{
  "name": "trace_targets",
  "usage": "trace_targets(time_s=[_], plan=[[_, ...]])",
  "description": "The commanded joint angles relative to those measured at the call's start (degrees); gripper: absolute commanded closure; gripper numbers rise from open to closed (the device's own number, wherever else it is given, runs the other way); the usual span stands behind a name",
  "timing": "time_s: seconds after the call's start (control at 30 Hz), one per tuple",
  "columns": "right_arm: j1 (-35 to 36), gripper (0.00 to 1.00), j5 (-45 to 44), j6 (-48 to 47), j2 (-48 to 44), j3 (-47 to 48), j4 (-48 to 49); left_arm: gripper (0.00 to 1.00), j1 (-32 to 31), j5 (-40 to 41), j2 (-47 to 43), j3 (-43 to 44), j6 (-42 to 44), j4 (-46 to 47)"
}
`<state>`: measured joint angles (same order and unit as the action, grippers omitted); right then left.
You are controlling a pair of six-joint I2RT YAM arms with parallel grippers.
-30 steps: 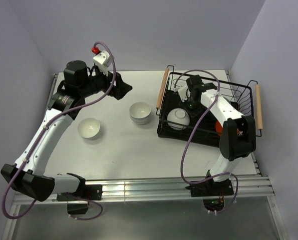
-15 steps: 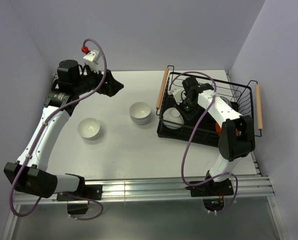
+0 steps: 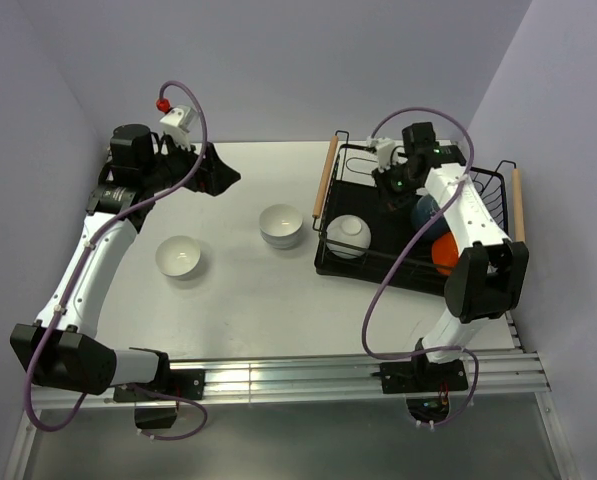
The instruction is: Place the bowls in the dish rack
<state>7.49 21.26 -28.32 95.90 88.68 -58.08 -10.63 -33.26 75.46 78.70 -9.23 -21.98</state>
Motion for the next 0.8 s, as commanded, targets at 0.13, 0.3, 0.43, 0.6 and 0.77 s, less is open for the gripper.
trace_targets(time_s=[0.13,0.3,0.43,0.6,0.77], plan=[[-0.72,1.0,0.98,15.65,3.15,2.64,9.46,0.04,0.53,-1.73,-1.63,-0.91,-1.58,2.73],[1.21,1.0,-1.13,19.17,4.29,-0.44,14.92,0.04,0.61,-1.73,-1.72,-1.18,-1.66,2.64],[2.09,1.0,-1.74,18.39,7.37,-0.27,13.1,0.05,0.7,-1.55,-1.81,-0.91,-1.23,1.85],[3.32,1.0,-0.43,15.66,7.46,-2.72,11.07,0.05,0.96,-1.46,-1.99,-1.44,-0.96,1.85],[3.68,1.0,1.77,13.38,7.37,-3.17,7.99,0.05,1.23,-1.73,-2.07,-1.97,-1.23,1.76]])
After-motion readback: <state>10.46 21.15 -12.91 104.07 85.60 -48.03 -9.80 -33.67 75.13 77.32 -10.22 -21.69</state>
